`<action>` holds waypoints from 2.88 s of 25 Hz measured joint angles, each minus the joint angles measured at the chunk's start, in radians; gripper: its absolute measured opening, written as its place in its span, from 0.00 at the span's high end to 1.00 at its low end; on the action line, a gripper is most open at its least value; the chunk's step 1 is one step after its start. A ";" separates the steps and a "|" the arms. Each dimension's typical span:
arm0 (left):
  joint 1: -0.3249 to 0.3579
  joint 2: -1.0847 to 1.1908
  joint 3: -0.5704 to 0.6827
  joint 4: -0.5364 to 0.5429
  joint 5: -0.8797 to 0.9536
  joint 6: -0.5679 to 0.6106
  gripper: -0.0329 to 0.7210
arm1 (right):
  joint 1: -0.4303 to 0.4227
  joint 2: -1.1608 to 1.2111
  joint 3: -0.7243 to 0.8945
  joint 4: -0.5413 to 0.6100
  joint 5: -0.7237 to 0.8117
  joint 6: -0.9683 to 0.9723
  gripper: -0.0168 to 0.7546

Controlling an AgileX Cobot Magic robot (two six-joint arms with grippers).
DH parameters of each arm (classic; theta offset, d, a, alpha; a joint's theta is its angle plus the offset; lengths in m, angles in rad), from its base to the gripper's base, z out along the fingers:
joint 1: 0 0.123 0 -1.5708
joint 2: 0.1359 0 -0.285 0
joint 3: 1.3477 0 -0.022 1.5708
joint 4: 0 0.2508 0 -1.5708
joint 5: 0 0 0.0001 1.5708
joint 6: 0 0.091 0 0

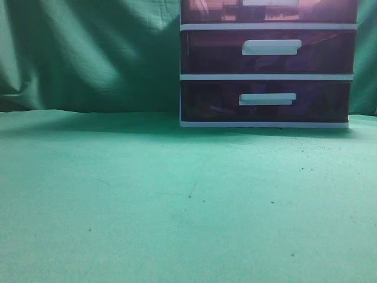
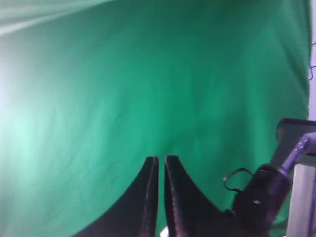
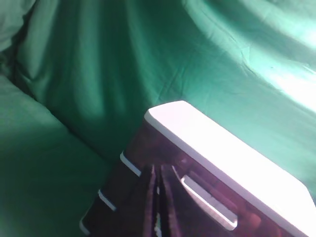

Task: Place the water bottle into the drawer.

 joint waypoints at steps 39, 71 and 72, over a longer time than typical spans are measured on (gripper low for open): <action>0.000 -1.181 1.755 -0.004 0.934 -0.003 0.96 | 0.000 -0.258 0.224 0.601 0.290 -0.340 0.98; 0.000 -1.556 2.143 -0.030 1.485 -0.003 0.96 | 0.000 -0.258 0.224 0.601 0.312 -0.322 0.98; 0.000 -1.556 2.143 -0.030 1.485 -0.003 0.96 | 0.000 -0.258 0.224 0.601 0.312 -0.319 0.98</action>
